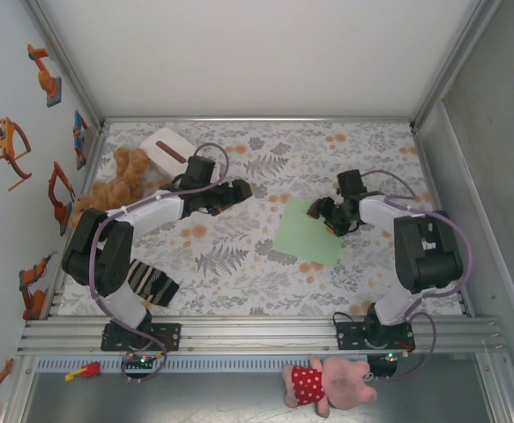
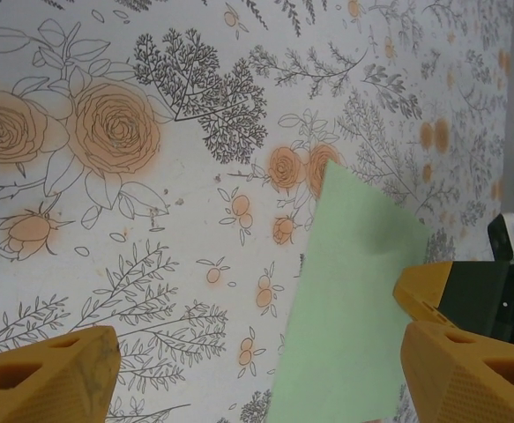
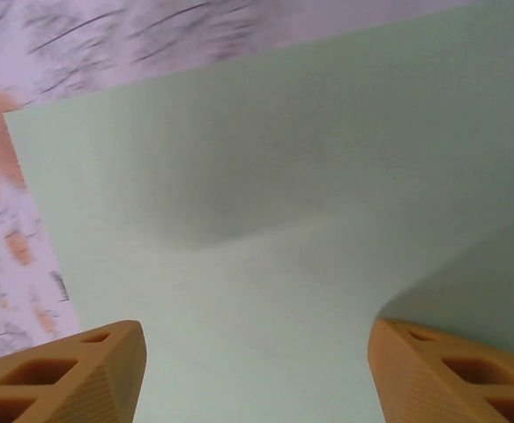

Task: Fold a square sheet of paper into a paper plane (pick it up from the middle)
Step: Move the square sheet of paper to the center of the table, then first fold in half a square sheet of paper at the center of the table.

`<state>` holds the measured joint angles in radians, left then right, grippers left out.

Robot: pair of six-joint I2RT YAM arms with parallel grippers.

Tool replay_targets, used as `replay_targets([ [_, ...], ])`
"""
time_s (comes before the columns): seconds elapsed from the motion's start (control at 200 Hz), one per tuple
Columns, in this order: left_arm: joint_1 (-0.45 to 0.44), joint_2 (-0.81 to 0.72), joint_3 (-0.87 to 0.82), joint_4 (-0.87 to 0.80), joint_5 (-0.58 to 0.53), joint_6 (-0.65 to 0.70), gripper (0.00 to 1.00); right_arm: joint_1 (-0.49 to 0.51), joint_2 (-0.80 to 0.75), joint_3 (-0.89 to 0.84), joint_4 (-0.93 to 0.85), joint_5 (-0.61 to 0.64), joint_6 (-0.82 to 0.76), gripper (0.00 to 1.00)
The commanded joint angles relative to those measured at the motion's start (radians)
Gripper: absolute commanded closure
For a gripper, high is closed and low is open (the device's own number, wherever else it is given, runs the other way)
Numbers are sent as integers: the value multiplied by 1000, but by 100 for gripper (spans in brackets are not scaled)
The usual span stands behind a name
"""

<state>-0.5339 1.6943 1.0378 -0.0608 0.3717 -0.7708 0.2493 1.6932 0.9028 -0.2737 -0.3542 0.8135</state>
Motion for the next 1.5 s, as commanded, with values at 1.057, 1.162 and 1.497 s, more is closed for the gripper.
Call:
replay_targets([
  [1.057, -81, 175, 81, -133, -32, -71, 39, 204, 95, 118, 3, -33, -47, 54],
  [1.162, -81, 198, 87, -132, -28, -78, 38, 204, 111, 120, 4, -35, -48, 55],
  [1.497, -81, 206, 53, -121, -36, -111, 27, 204, 153, 116, 15, -49, -45, 57],
])
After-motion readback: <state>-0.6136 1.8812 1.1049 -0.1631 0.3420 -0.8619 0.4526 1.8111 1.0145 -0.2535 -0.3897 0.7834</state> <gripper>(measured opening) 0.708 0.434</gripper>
